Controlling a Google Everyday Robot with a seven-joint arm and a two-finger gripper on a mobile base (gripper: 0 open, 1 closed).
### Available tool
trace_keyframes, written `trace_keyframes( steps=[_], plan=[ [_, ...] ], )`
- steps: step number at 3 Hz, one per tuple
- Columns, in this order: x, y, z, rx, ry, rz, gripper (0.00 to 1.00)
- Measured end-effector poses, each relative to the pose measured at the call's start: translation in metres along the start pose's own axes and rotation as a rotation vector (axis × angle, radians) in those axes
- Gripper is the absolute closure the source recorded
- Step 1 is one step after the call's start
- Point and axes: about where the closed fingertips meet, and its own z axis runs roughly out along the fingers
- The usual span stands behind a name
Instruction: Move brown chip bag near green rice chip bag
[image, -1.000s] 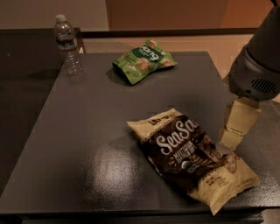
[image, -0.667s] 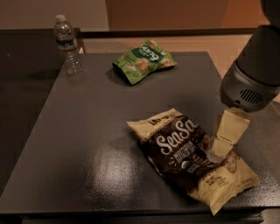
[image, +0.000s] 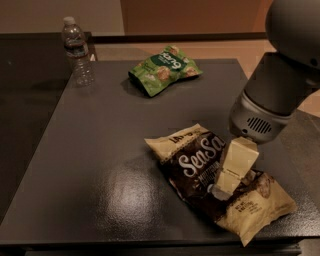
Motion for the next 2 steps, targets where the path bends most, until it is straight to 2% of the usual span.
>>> trace_keyframes(
  steps=[1, 2],
  plan=[
    [-0.0093, 0.0060, 0.0159, -0.023, 0.005, 0.025, 0.00],
    [-0.0156, -0.0005, 0.0202, -0.001, -0.006, 0.071, 0.00]
  ],
)
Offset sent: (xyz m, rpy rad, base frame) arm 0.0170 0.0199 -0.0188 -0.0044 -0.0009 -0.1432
